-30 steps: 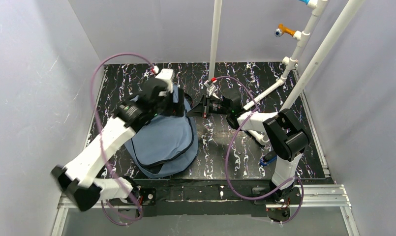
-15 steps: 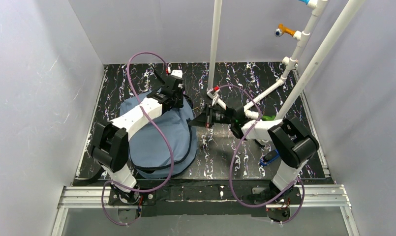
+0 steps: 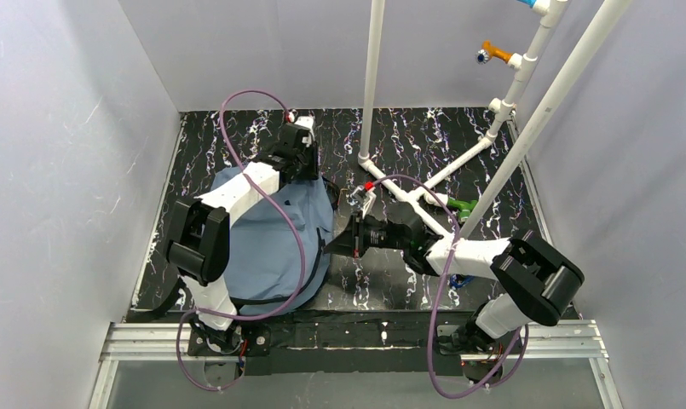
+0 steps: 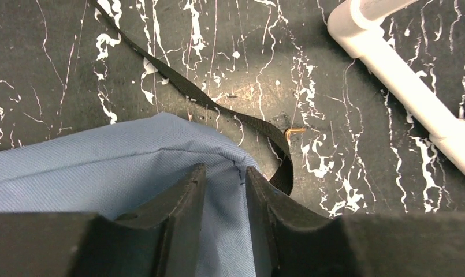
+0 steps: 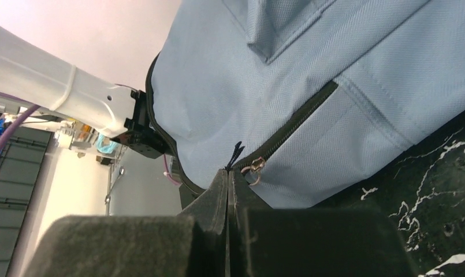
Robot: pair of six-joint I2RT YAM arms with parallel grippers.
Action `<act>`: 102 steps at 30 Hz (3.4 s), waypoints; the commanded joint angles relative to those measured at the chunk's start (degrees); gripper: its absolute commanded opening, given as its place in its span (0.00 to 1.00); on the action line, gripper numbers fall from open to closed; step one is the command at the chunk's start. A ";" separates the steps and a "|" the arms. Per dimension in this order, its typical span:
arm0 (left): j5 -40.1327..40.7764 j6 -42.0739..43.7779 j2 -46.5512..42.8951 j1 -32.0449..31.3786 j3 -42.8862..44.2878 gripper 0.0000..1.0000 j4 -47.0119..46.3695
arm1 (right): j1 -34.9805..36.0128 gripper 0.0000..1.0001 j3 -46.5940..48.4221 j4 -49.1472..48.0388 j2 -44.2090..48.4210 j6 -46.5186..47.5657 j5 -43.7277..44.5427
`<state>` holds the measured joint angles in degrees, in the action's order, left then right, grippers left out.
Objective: Pack the student bag
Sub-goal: Zip the student bag at the center of the board.
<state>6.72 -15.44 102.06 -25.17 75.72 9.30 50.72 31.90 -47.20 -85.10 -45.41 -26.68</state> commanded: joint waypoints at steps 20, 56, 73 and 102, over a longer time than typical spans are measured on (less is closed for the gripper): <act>-24.63 -16.84 -54.38 5.96 -30.08 0.64 18.50 | -13.84 0.01 29.47 13.99 -12.98 -1.63 -12.33; -18.83 -16.17 -17.66 9.88 -26.89 0.44 -10.33 | 2.12 0.01 4.60 12.22 4.34 -0.82 -0.95; -46.84 -9.83 -55.04 9.57 -30.71 0.60 11.83 | -2.54 0.01 18.21 27.84 0.36 2.43 -7.20; -5.00 -5.12 -51.80 -29.57 -30.53 0.74 13.92 | -13.54 0.01 35.54 12.05 -14.33 -21.56 -15.24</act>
<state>-18.46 -29.15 44.95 -48.56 40.51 24.95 37.19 64.75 -29.10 -100.64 -65.78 -41.15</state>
